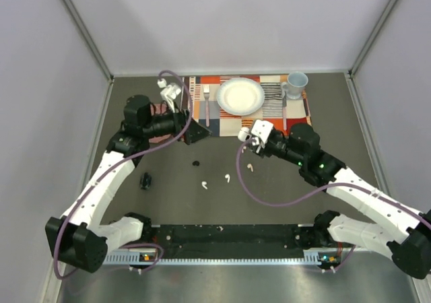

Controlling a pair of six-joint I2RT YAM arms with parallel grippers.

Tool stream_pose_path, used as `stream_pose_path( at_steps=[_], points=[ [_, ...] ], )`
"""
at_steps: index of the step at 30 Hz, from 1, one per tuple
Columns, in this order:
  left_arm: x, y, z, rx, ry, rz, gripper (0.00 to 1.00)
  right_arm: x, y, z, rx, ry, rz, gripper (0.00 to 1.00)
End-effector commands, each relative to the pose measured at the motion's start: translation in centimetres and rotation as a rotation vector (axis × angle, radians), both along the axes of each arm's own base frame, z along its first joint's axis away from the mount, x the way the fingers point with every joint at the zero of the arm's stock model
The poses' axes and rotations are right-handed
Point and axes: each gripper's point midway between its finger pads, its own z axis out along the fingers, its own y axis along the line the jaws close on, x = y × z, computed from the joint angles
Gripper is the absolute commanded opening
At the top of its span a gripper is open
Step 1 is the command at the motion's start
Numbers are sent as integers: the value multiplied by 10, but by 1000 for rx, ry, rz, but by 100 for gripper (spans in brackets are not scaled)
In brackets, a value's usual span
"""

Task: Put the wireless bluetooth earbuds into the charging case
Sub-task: Pass from the right arm to the left

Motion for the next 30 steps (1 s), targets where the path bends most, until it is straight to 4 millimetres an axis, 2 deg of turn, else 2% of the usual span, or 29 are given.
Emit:
stream_pose_path(
  at_steps=[1,2,7,14,18,19,23,26,30],
  points=[
    [-18,-32,15,-7,-61,-150,99,-8,10,33,20,-176,85,14],
    [-25,-42,12,0,-59,-176,99,-9,11,34,20,-178,95,14],
    [-22,-64,6,34,-74,-162,95,-14,18,40,35,-173,126,14],
    [-4,-75,11,30,-156,-87,89,-18,27,41,82,-128,141,14],
    [-5,-84,8,12,-147,-114,86,-20,31,46,118,-121,148,13],
    [-7,-88,12,-6,-167,-132,86,-20,31,46,127,-115,145,13],
    [-19,-98,3,-9,-153,-228,83,-19,33,47,133,-108,144,13],
    [-21,-101,-2,-5,-155,-234,82,-19,34,47,135,-108,147,13],
    [-19,-102,1,-7,-171,-228,73,-19,35,48,138,-106,150,13]
  ],
)
